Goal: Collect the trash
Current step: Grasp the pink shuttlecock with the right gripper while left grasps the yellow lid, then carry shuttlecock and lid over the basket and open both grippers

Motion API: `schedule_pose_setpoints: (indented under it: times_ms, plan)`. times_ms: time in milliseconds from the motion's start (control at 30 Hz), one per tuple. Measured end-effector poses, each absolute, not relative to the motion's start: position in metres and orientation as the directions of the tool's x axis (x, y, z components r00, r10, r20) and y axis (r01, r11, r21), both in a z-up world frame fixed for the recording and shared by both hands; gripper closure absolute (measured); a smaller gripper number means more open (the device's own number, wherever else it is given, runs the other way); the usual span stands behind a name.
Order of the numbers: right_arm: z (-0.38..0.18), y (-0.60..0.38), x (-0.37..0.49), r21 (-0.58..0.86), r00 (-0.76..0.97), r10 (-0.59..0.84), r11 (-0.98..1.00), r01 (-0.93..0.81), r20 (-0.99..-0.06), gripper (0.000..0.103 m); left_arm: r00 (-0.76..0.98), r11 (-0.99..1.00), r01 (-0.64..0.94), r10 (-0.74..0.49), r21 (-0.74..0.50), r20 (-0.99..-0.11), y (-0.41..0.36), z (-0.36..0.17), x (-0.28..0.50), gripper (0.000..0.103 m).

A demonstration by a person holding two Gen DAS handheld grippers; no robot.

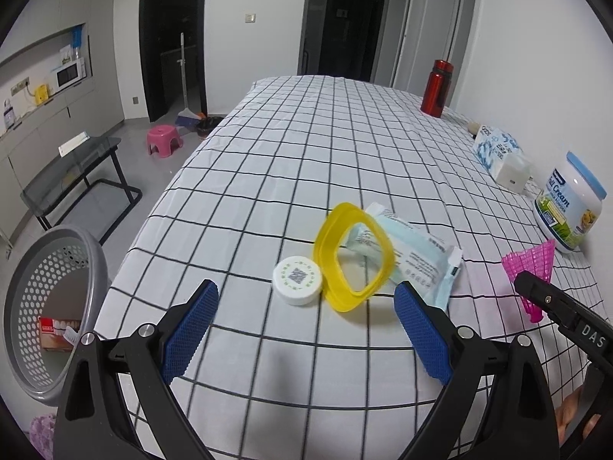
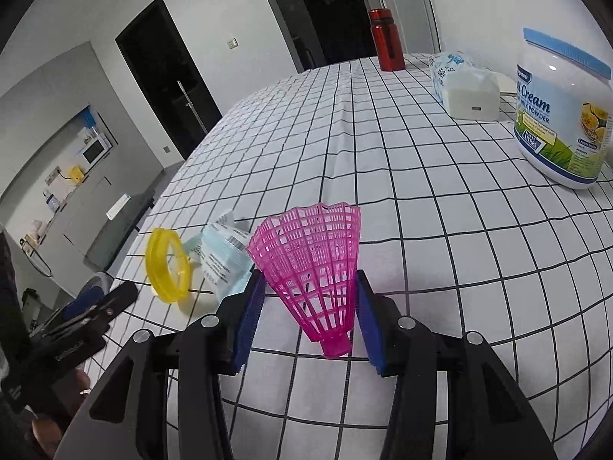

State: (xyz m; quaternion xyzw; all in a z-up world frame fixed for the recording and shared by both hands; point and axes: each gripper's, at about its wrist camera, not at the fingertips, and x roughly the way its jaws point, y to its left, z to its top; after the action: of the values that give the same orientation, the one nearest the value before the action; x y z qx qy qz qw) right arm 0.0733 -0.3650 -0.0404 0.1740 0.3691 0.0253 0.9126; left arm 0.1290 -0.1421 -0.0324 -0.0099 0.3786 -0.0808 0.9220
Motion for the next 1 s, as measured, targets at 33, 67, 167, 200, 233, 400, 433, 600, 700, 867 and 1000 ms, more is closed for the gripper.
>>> schedule_pose_setpoints:
  times_ms: [33, 67, 167, 200, 233, 400, 433, 600, 700, 867, 1000]
  plan:
    - [-0.039, -0.365, 0.073, 0.337, 0.729, 0.176, 0.938, 0.079, -0.661, 0.057, 0.701, 0.987, 0.144, -0.154, -0.073, -0.696, -0.146, -0.033, 0.13, 0.012]
    - [-0.038, -0.364, 0.072, 0.338, 0.731, 0.178, 0.938, 0.076, -0.659, 0.057, 0.702, 0.987, 0.147, -0.154, -0.07, -0.695, -0.149, -0.033, 0.131, 0.012]
    - [-0.038, -0.365, 0.072, 0.343, 0.731, 0.185, 0.937, 0.072, -0.657, 0.057, 0.713, 0.988, 0.145, -0.143, -0.056, -0.686, -0.159, -0.033, 0.137, 0.012]
    - [-0.038, -0.365, 0.073, 0.344, 0.731, 0.186, 0.936, 0.071, -0.657, 0.057, 0.714, 0.988, 0.145, -0.14, -0.05, -0.686, -0.162, -0.034, 0.14, 0.012]
    - [-0.038, -0.365, 0.072, 0.346, 0.731, 0.187, 0.936, 0.071, -0.657, 0.057, 0.713, 0.988, 0.146, -0.139, -0.049, -0.687, -0.165, -0.035, 0.142, 0.012]
    - [-0.039, -0.367, 0.072, 0.357, 0.73, 0.193, 0.931, 0.073, -0.656, 0.057, 0.716, 0.987, 0.159, -0.136, -0.03, -0.685, -0.179, -0.039, 0.151, 0.014]
    - [-0.039, -0.367, 0.072, 0.356, 0.73, 0.193, 0.932, 0.073, -0.656, 0.057, 0.716, 0.987, 0.161, -0.135, -0.026, -0.685, -0.183, -0.041, 0.153, 0.017]
    - [-0.041, -0.365, 0.073, 0.356, 0.723, 0.197, 0.932, 0.072, -0.662, 0.057, 0.7, 0.984, 0.177, -0.133, -0.01, -0.701, -0.191, -0.047, 0.159, 0.042]
    - [-0.038, -0.365, 0.071, 0.356, 0.731, 0.196, 0.932, 0.068, -0.654, 0.057, 0.697, 0.983, 0.185, -0.137, -0.008, -0.704, -0.192, -0.048, 0.158, 0.067]
    - [-0.038, -0.366, 0.071, 0.36, 0.731, 0.201, 0.931, 0.065, -0.652, 0.057, 0.695, 0.982, 0.184, -0.151, -0.029, -0.703, -0.188, -0.045, 0.155, 0.088]
    - [-0.039, -0.367, 0.071, 0.364, 0.731, 0.204, 0.929, 0.064, -0.651, 0.057, 0.703, 0.981, 0.189, -0.158, -0.032, -0.694, -0.183, -0.04, 0.147, 0.088]
